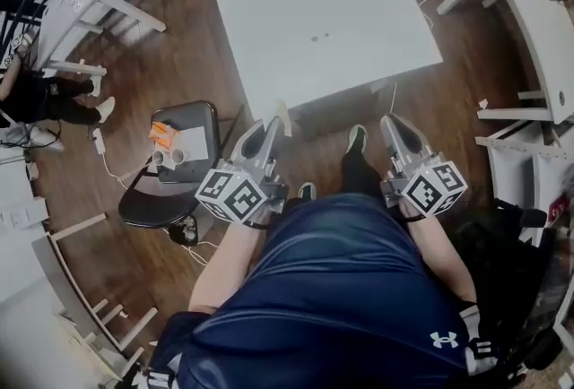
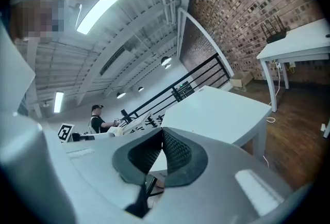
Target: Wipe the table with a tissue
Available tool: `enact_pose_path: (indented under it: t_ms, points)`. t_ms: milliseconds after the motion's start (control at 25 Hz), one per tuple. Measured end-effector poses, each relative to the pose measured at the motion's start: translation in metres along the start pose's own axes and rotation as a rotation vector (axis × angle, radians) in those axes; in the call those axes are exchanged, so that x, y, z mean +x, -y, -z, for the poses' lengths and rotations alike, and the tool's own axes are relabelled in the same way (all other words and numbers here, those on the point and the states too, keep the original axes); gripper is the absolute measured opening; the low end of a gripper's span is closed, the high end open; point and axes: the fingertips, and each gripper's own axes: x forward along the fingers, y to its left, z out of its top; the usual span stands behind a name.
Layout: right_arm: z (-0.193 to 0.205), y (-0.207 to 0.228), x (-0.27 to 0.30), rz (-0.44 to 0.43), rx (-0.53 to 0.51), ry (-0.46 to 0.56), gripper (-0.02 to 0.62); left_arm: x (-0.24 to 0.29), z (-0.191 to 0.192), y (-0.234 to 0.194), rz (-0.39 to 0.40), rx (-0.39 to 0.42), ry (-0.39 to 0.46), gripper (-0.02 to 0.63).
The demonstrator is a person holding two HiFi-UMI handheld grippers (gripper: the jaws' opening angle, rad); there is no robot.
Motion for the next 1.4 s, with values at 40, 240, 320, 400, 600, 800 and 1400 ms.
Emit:
enact_pose_path:
  t_ms: [40, 240, 320, 400, 600, 800, 1400]
  points:
    - [-0.005, 0.005, 0.007, -0.016, 0.002, -0.015, 0.011, 0.012, -0.002, 0.001, -0.011, 0.0, -0.001, 0.017]
    - [-0.031, 0.045, 0.029, -0.044, 0.013, -0.073, 0.011, 0.077, 0.002, -0.002, -0.094, -0.007, -0.041, 0.017]
    - [-0.04, 0.062, 0.033, -0.04, 0.018, -0.079, 0.011, 0.098, 0.007, -0.007, -0.122, -0.008, -0.061, 0.017]
    - [-0.048, 0.077, 0.035, -0.033, 0.024, -0.082, 0.011, 0.114, 0.011, -0.009, -0.136, -0.004, -0.078, 0.017]
    - [-0.051, 0.11, 0.052, 0.004, 0.038, -0.101, 0.011, 0.138, 0.011, -0.037, -0.178, 0.006, -0.09, 0.017]
    - [-0.042, 0.122, 0.066, 0.049, 0.045, -0.132, 0.011, 0.14, 0.019, -0.084, -0.246, -0.001, -0.139, 0.017]
    - [-0.037, 0.167, 0.105, 0.172, 0.033, -0.146, 0.011, 0.143, 0.029, -0.207, -0.523, 0.13, -0.346, 0.017]
